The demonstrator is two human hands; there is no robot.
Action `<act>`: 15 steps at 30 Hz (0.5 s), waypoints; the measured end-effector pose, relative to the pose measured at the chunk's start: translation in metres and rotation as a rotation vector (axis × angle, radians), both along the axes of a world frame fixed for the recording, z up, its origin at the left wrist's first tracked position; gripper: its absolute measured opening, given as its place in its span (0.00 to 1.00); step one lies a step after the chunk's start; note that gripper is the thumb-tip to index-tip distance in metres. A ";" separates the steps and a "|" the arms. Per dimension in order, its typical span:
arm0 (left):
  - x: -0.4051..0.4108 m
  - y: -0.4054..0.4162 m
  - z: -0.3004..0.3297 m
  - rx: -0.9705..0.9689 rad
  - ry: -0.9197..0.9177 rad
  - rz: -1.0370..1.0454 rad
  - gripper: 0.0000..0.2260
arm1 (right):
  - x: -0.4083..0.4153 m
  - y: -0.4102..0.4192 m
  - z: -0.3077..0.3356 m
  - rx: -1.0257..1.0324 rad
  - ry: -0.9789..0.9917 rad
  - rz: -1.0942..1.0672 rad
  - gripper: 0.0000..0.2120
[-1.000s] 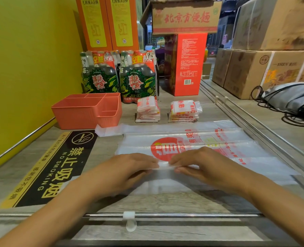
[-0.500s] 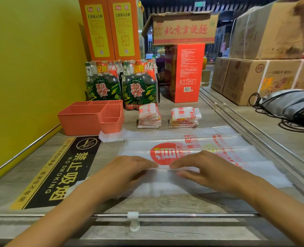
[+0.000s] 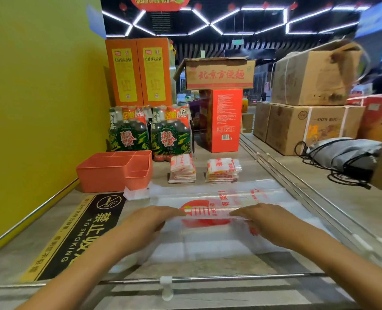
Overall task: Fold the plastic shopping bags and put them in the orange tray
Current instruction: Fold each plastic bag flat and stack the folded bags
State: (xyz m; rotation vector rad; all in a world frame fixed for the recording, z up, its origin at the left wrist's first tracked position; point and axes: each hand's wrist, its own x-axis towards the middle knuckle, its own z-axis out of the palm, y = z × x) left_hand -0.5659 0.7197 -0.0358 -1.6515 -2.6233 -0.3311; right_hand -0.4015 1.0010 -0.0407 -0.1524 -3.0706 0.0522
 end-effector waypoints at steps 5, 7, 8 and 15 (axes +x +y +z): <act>0.017 -0.007 0.019 0.111 0.074 0.057 0.33 | 0.018 -0.008 0.022 0.080 0.175 -0.067 0.27; 0.030 -0.010 0.036 0.169 0.088 0.078 0.33 | 0.028 -0.013 0.040 0.078 0.221 -0.092 0.28; 0.035 -0.011 0.045 0.203 0.118 0.081 0.32 | 0.033 -0.016 0.049 0.077 0.236 -0.106 0.29; 0.069 -0.027 0.118 0.375 0.291 -0.018 0.28 | 0.071 -0.031 0.119 0.107 0.497 -0.103 0.29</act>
